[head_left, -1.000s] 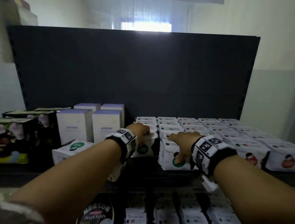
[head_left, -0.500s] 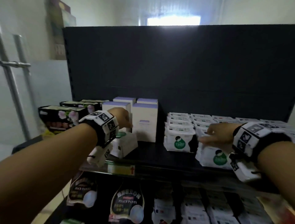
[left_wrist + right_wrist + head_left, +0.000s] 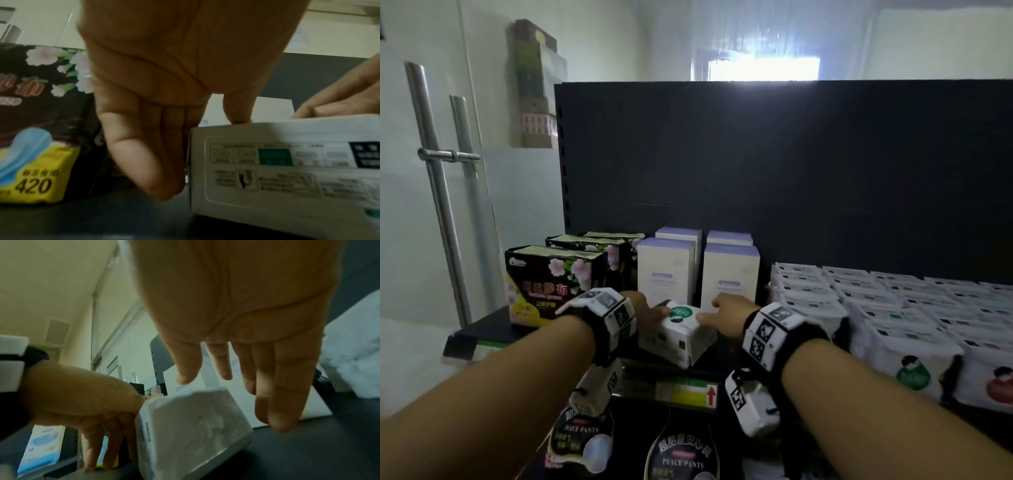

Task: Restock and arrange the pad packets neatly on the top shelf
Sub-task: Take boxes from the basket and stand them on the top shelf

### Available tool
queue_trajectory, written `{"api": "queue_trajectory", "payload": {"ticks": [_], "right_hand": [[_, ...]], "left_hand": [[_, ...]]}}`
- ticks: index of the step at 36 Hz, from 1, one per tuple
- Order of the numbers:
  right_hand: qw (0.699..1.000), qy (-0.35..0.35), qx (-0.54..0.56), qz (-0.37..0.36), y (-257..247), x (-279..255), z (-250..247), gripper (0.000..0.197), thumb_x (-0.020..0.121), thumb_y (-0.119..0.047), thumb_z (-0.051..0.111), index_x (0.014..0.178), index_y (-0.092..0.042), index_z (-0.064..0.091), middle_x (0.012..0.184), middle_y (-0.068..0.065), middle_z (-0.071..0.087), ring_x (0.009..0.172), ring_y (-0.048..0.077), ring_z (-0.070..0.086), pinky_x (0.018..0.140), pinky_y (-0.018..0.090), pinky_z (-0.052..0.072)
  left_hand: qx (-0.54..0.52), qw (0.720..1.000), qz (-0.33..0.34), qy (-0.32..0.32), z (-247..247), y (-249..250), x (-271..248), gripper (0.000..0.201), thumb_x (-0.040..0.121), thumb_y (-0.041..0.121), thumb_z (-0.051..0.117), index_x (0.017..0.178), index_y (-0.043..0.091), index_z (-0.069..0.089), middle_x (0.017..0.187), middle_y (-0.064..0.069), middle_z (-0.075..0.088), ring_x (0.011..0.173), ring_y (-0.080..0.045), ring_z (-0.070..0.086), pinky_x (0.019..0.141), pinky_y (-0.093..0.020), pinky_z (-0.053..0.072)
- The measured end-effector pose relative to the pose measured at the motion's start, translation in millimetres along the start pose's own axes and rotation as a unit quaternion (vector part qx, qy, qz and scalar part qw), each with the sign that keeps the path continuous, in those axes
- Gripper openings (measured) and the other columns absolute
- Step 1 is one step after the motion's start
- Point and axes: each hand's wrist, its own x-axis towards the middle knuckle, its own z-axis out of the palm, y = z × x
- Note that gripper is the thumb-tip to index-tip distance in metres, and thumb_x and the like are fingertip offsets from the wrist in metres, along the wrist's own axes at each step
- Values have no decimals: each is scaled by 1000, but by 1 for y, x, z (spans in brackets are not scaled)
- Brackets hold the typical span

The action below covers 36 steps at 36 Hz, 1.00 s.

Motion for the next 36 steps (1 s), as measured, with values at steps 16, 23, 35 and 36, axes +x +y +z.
{"api": "queue_trajectory", "payload": {"ticks": [16, 23, 35, 36], "right_hand": [[970, 27, 238, 34, 12, 0, -8, 38, 100, -30, 44, 123, -2, 55, 113, 14, 56, 95, 29, 59, 89, 45, 55], [805, 74, 585, 70, 40, -23, -27, 58, 95, -57, 38, 127, -10, 52, 126, 15, 60, 113, 33, 59, 70, 42, 59], [795, 163, 583, 38, 125, -68, -90, 58, 93, -62, 37, 111, -13, 61, 108, 12, 68, 95, 30, 69, 79, 45, 59], [840, 164, 515, 44, 136, -73, -95, 60, 93, -62, 37, 113, -11, 62, 108, 12, 67, 94, 30, 69, 80, 43, 59]], "left_hand": [[-248, 961, 98, 76, -28, 40, -35, 75, 71, 42, 79, 131, 20, 40, 122, -10, 53, 103, -27, 58, 78, -31, 52], [-471, 836, 191, 204, -39, 94, -47, 94, 58, 43, 87, 133, 28, 33, 129, -6, 39, 110, -24, 51, 94, -43, 50], [-478, 793, 362, 106, -40, 194, -77, 102, 75, 13, 77, 150, 35, 11, 133, 14, 40, 116, -6, 48, 76, -7, 50], [-465, 804, 355, 102, -41, 197, -78, 102, 75, 12, 78, 150, 34, 11, 137, 10, 40, 118, -9, 48, 77, -10, 52]]}}
